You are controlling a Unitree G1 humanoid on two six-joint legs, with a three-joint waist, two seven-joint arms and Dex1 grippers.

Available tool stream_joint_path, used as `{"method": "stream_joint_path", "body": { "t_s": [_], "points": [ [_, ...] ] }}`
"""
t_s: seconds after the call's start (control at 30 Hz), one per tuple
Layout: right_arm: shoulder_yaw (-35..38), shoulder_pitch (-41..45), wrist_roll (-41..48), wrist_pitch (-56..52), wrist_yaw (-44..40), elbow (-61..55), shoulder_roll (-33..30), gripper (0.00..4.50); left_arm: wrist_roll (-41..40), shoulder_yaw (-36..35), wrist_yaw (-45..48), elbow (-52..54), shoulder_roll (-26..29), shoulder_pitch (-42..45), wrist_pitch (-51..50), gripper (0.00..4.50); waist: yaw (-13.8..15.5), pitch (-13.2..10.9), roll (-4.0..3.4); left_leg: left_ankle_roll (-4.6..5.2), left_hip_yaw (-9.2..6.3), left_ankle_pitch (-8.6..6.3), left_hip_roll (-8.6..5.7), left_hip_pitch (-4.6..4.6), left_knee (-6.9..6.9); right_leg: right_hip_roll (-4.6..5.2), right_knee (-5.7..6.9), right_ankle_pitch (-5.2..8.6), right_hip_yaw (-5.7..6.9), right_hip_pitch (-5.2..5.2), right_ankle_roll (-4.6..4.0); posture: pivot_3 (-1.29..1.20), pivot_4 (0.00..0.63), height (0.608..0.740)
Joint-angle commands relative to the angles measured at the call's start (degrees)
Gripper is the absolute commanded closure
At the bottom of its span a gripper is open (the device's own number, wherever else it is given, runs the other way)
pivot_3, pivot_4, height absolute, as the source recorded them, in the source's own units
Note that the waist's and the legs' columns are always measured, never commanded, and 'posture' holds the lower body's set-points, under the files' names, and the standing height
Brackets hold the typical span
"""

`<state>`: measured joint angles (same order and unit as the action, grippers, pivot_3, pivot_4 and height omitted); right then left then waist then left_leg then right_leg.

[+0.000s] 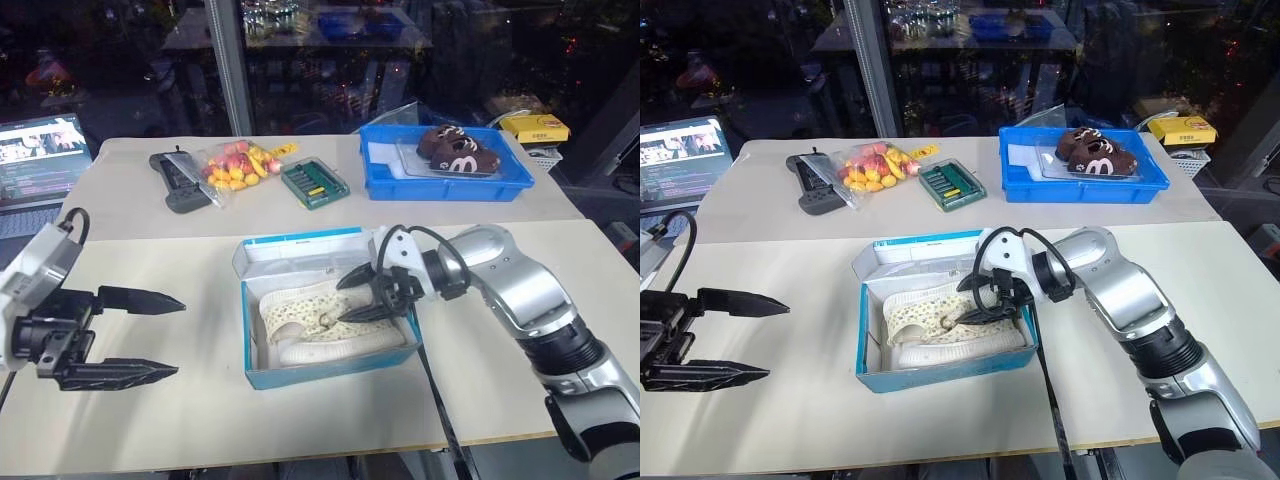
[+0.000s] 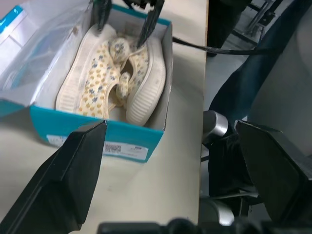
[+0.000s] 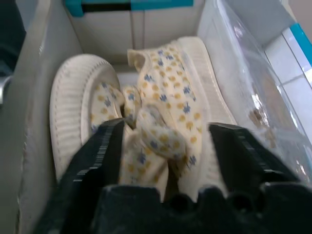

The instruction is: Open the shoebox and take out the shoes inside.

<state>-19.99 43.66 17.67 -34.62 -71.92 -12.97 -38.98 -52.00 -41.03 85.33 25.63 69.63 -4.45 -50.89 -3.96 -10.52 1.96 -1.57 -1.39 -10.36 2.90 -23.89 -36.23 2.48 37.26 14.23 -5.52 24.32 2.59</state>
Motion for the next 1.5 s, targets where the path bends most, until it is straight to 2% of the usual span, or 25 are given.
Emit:
{"method": "stream_joint_path", "body": {
  "t_s": [0.03,0.2,0.5,0.67,0.8,1.2,1.27,1.3,1.47,1.5],
  "points": [
    [-0.19,-0.88,-0.01,0.75,0.15,-0.96,0.54,2.89,-0.24,-0.47,-0.49,1.00,-0.14,-0.01,0.91,0.00,0.02,0.00,0.00,0.00,0.00,0.00,0.00,0.00,0.00,0.00,0.00,0.00,0.00,0.00,0.00,0.00,0.150,0.740],
    [-1.46,-2.06,-2.00,1.91,0.52,0.76,0.79,4.46,-0.76,0.10,-1.29,1.02,0.24,0.75,0.66,0.00,0.03,0.00,0.00,0.00,0.00,0.00,0.00,0.00,0.00,0.00,-0.01,0.00,0.00,-0.01,0.00,0.00,0.150,0.740],
    [0.62,-1.34,-0.65,0.99,-0.13,0.66,0.98,4.46,-1.48,1.42,-2.71,1.29,0.55,2.27,-0.02,0.00,0.04,0.00,0.00,0.00,0.00,0.00,0.00,0.01,-0.02,0.00,0.00,0.00,0.00,-0.02,0.01,0.00,0.150,0.740],
    [3.27,0.69,2.96,-2.56,0.69,-0.60,2.04,3.11,-1.99,2.12,-3.41,1.43,0.67,3.06,-0.28,0.00,0.01,0.00,0.00,0.00,-0.01,0.00,0.00,0.01,-0.02,0.00,0.02,-0.01,0.00,-0.02,0.01,0.00,0.150,0.740],
    [2.81,0.98,1.51,-0.34,1.87,-0.59,2.39,1.70,-2.40,2.76,-3.99,1.30,0.98,3.83,-0.30,0.00,0.00,0.00,0.00,0.00,-0.01,0.00,0.00,0.01,-0.01,-0.01,0.02,-0.01,0.01,-0.02,0.01,0.00,0.150,0.740],
    [-0.85,-1.54,-0.07,0.58,-0.87,1.13,1.09,1.70,-2.50,3.33,-4.11,1.26,1.89,4.85,-0.21,0.00,-0.02,0.00,0.00,0.00,0.00,0.00,0.00,0.01,-0.02,-0.01,0.02,0.00,0.00,-0.02,0.01,0.00,0.150,0.740],
    [-1.49,-1.62,-1.28,1.43,-0.61,2.67,1.01,2.20,-2.42,3.38,-4.01,1.25,2.06,4.95,-0.11,0.00,-0.04,0.00,0.00,0.00,0.00,0.00,0.00,0.01,-0.02,-0.01,0.02,-0.01,0.00,-0.01,0.01,0.00,0.150,0.740],
    [-1.63,-1.62,-1.67,1.73,-0.59,3.29,1.03,2.31,-2.42,3.40,-3.98,1.21,2.16,5.04,-0.09,0.00,-0.01,0.00,0.00,0.00,0.00,0.00,0.00,0.01,-0.02,-0.01,0.02,-0.01,0.00,-0.02,0.01,0.00,0.150,0.740],
    [-1.21,-1.41,-1.88,1.79,-0.88,4.03,1.28,4.15,-2.21,3.64,-3.89,0.98,2.40,5.39,0.12,0.00,0.02,0.00,0.00,0.00,0.00,0.00,0.00,0.01,-0.02,-0.01,0.02,0.00,0.01,-0.02,0.01,0.00,0.150,0.740],
    [-1.00,-1.31,-1.60,1.61,-1.07,3.81,1.25,4.38,-2.17,3.74,-3.90,0.93,2.41,5.45,0.19,0.00,0.03,0.00,0.00,0.00,-0.01,0.00,0.00,0.01,-0.02,-0.01,0.02,0.00,0.00,-0.02,0.01,0.00,0.150,0.740]
  ]
}}
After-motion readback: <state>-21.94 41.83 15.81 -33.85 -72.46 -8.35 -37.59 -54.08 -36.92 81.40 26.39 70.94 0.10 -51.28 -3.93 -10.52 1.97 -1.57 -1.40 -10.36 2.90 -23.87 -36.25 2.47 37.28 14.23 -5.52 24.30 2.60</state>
